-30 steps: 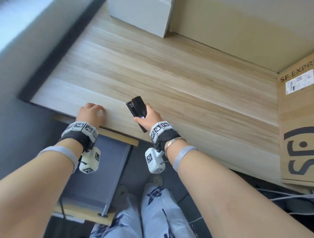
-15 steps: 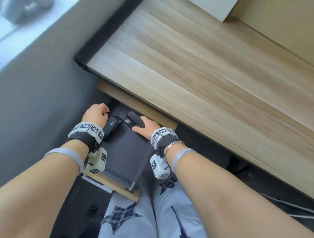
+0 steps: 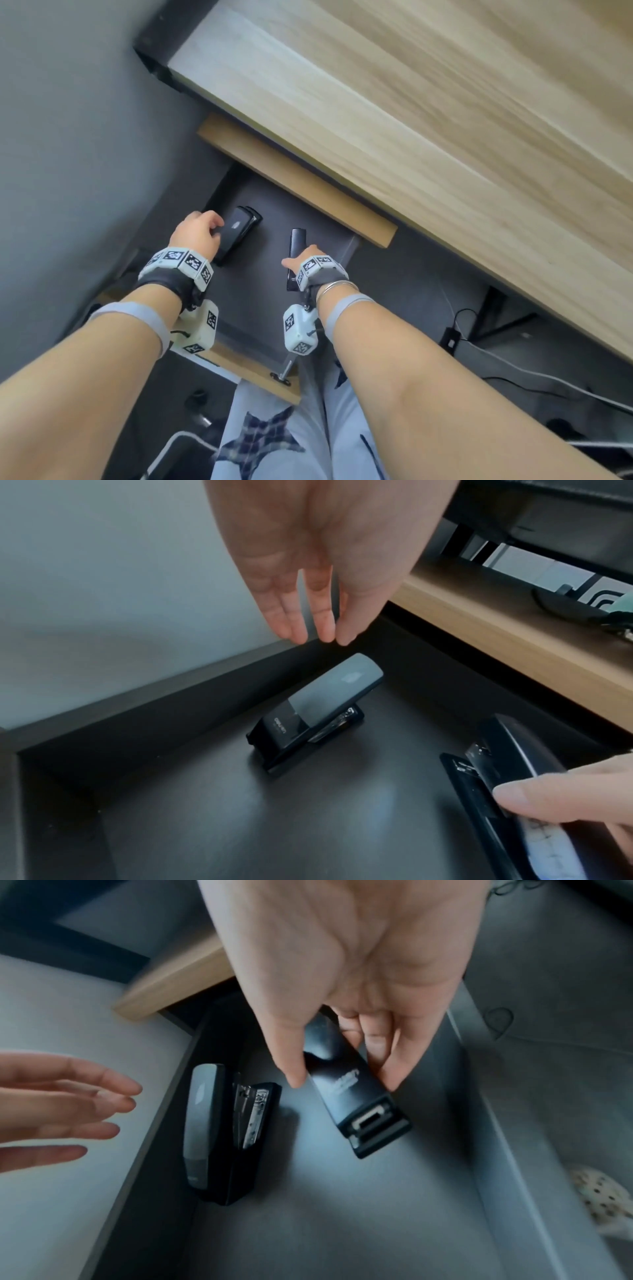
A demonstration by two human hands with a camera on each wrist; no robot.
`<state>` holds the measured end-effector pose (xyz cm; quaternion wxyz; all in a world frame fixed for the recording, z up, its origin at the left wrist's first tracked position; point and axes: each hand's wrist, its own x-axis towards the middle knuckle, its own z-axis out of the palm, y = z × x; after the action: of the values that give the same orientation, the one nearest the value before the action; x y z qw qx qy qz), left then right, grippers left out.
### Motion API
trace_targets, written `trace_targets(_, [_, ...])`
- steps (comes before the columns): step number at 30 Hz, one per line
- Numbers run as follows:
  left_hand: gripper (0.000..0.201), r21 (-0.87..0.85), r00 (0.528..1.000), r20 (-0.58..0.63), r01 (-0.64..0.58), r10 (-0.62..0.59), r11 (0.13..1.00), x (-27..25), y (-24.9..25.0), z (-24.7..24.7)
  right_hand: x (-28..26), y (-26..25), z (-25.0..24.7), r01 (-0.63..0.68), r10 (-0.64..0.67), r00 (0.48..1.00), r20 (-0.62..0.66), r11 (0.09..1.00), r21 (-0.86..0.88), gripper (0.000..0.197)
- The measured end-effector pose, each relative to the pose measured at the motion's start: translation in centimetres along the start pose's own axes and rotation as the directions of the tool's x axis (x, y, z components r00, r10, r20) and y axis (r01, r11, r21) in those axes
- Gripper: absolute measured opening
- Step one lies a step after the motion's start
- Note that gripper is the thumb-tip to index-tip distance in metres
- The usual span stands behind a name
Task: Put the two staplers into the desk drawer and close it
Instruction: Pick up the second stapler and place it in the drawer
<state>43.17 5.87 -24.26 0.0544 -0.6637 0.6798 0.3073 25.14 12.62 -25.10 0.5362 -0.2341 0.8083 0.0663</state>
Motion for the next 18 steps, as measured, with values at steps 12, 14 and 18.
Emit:
trace_targets(12, [0.028,-0.016,0.999,0.038,-0.025,0.026,1.0,1.7,-1.7,2.6,4.3,0.7,3.4,-0.112,0.111,0.994,0.016,0.975,0.193,0.048])
trace_targets(14, [0.028,-0.024,0.999,0.042,-0.025,0.026,0.999,1.6,-1.8,2.9,4.5,0.8,3.7,-0.122,0.12,0.993,0.021,0.971,0.207,0.048])
trace_targets(18, [0.027,-0.028,0.998,0.056,-0.008,0.01,1.0,1.2,-1.9,3.2,4.6,0.9,3.7,-0.123,0.122,0.992,0.013,0.973,0.198,0.059])
